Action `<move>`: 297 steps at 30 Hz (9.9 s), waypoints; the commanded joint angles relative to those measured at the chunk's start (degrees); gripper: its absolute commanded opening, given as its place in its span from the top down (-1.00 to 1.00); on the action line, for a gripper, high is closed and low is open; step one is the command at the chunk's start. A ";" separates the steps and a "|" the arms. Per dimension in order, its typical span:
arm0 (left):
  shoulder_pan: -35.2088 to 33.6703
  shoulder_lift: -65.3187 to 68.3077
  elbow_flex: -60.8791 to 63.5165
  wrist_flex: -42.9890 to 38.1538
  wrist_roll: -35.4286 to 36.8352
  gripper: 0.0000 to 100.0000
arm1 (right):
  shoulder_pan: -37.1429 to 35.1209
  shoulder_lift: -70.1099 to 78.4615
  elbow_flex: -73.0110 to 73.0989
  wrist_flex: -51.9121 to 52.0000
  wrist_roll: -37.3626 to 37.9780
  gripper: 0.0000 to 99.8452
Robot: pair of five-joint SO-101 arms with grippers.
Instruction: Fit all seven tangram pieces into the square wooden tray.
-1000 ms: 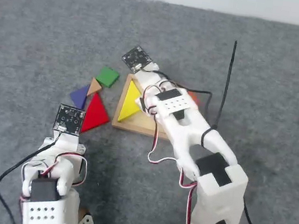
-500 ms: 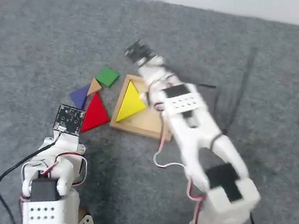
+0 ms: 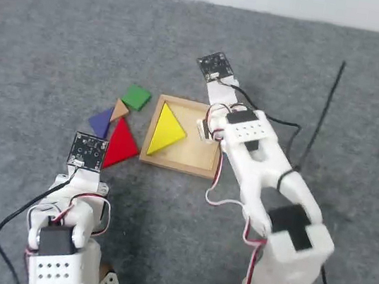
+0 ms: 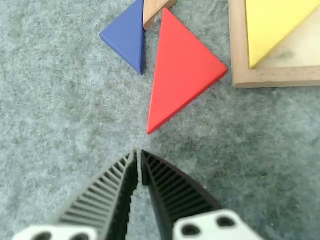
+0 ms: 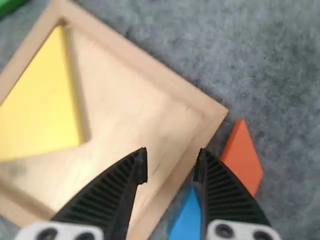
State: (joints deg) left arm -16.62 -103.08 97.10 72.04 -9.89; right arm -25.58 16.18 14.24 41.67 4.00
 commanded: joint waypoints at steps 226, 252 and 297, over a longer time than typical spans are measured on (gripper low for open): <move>3.78 95.91 -82.24 0.35 8.79 0.88 | -5.32 -50.59 40.18 -2.42 -1.85 0.97; -10.46 181.10 -167.87 -64.79 27.69 0.84 | -5.32 -50.51 40.18 -2.77 1.32 0.97; -5.54 147.25 -154.68 29.19 -1.58 0.98 | -2.51 -50.59 39.74 -3.56 5.98 0.97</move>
State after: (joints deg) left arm -22.77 61.32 -73.98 98.42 -12.88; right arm -28.48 -33.76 55.03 38.68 5.93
